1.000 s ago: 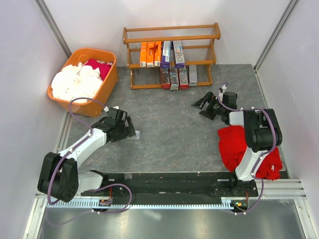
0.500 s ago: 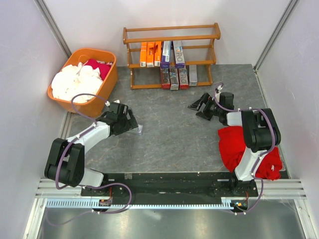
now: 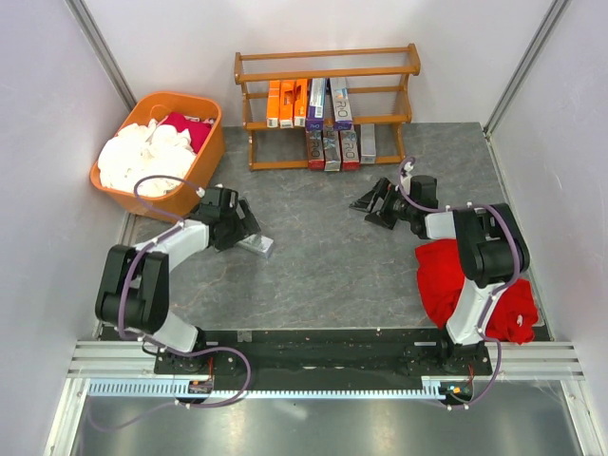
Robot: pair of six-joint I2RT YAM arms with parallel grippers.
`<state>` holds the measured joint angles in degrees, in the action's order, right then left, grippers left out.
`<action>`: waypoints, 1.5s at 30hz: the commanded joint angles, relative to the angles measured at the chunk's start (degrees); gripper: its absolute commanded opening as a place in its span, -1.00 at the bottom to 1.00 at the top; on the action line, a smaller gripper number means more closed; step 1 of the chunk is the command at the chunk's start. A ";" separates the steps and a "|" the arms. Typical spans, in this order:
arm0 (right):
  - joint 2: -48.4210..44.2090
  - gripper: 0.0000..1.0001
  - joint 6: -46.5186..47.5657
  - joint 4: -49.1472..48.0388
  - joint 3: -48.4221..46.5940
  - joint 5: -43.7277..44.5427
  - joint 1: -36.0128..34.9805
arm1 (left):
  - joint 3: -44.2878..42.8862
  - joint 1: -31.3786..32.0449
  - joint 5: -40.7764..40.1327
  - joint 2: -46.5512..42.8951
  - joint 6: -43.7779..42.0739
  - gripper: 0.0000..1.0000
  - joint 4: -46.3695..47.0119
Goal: Place and organize the toothpastes onto the shelf
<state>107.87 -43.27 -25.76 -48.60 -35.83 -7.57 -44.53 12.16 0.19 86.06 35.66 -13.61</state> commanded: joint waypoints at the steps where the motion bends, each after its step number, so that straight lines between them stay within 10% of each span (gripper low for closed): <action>1: 2.25 0.96 2.04 4.13 -0.35 1.55 -1.74 | -7.92 -0.21 1.48 7.00 -1.64 0.99 -1.76; 8: -0.90 0.96 6.70 11.60 -1.85 5.69 -5.34 | -12.32 -0.21 0.96 10.62 -3.49 0.83 -3.97; 23: -10.39 0.96 2.67 5.22 4.03 13.59 -22.56 | -9.80 -0.21 13.42 7.11 -0.52 -0.21 2.17; 45: -10.67 0.96 -6.48 -11.33 -0.18 20.36 -39.09 | -4.42 0.05 24.34 -7.66 6.79 -0.27 10.53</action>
<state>96.09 -48.34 -33.26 -45.91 -16.36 -45.10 -49.25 12.03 21.39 79.85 39.97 -6.68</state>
